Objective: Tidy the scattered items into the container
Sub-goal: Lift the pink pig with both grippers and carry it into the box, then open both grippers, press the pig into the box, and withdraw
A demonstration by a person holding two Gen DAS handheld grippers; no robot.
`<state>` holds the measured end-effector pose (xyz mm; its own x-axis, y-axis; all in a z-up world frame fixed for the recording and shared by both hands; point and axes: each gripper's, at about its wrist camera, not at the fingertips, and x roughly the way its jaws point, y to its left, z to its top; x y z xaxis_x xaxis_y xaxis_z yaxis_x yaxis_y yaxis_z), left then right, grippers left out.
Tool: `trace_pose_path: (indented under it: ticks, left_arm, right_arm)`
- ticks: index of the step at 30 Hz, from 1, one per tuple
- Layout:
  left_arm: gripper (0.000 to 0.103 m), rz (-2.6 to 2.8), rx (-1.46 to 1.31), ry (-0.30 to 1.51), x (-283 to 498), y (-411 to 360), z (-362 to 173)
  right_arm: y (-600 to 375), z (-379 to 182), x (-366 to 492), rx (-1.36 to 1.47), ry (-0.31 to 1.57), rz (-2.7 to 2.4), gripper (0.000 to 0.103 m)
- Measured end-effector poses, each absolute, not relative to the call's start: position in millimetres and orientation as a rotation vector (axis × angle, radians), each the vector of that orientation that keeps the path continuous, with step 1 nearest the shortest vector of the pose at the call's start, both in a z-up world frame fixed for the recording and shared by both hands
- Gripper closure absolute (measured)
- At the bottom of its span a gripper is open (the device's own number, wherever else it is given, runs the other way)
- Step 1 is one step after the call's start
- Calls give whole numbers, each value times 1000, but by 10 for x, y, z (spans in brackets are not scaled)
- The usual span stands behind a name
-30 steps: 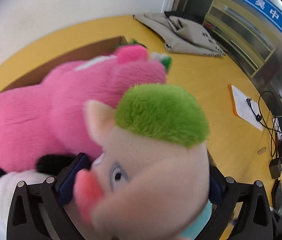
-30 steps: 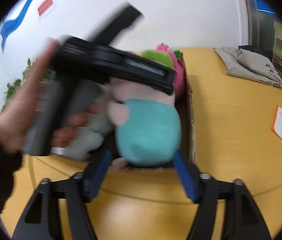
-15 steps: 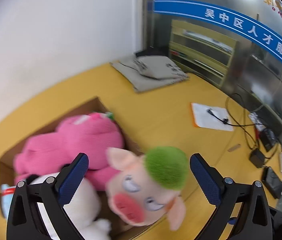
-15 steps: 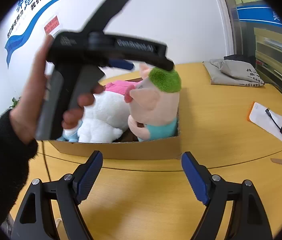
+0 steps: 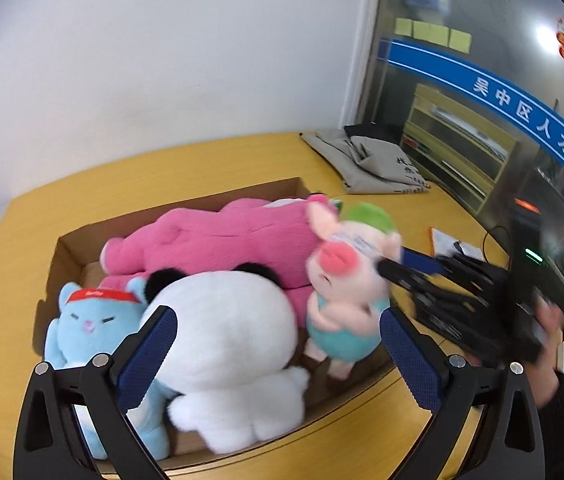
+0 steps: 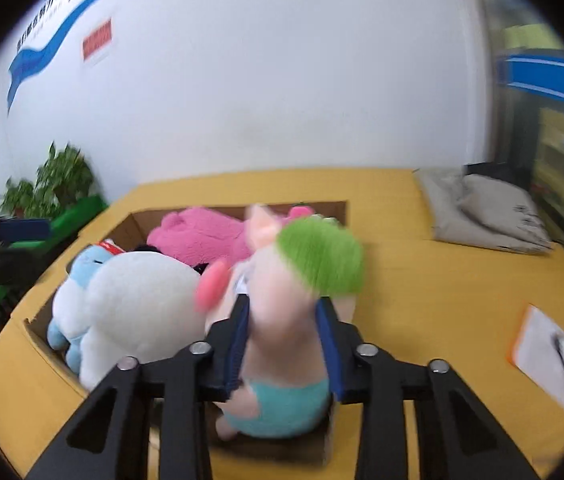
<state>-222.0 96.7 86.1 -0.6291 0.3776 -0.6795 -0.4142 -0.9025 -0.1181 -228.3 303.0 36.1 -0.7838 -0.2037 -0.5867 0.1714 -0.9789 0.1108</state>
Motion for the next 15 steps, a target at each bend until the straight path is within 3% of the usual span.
trace_pose_path:
  ticks: [3, 10, 15]
  left_arm:
    - [0, 2518, -1019, 78, -2272, 922, 827]
    - [0, 2470, -1048, -7, -2415, 973, 570]
    - [0, 2462, -1072, -11, -2288, 1041, 434]
  right_arm:
    - [2804, 223, -2759, 1049, 90, -2767, 75]
    - [2685, -20, -3088, 1250, 204, -2770, 76]
    - [2821, 78, -2754, 1088, 3, -2837, 73]
